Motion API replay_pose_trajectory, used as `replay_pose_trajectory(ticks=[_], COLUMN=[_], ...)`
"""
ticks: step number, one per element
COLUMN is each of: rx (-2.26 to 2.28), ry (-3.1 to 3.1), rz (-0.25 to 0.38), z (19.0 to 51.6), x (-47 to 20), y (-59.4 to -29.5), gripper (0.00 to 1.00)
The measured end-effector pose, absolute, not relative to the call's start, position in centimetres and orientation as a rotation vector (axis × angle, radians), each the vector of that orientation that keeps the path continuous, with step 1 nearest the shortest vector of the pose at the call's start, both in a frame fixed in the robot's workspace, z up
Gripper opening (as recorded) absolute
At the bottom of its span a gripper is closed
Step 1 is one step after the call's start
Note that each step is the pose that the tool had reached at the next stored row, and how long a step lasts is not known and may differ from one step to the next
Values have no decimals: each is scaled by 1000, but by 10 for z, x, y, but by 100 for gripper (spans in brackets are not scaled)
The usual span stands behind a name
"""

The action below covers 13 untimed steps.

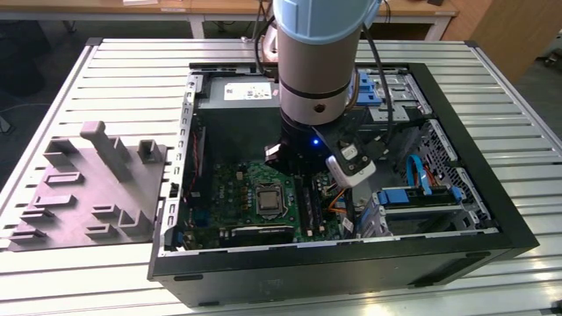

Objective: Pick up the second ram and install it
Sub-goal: 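Insert the second ram into the second slot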

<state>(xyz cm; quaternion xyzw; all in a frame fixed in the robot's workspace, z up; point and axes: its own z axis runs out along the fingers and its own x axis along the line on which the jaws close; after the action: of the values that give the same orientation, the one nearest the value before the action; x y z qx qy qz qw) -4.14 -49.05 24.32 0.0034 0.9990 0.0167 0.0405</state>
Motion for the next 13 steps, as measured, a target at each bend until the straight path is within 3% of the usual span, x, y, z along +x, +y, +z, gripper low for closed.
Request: replay_pose_trajectory(ticks=[13], rx=[11], ry=[3060], rz=[60], z=[237], x=[-41], y=[-489], gripper=[11])
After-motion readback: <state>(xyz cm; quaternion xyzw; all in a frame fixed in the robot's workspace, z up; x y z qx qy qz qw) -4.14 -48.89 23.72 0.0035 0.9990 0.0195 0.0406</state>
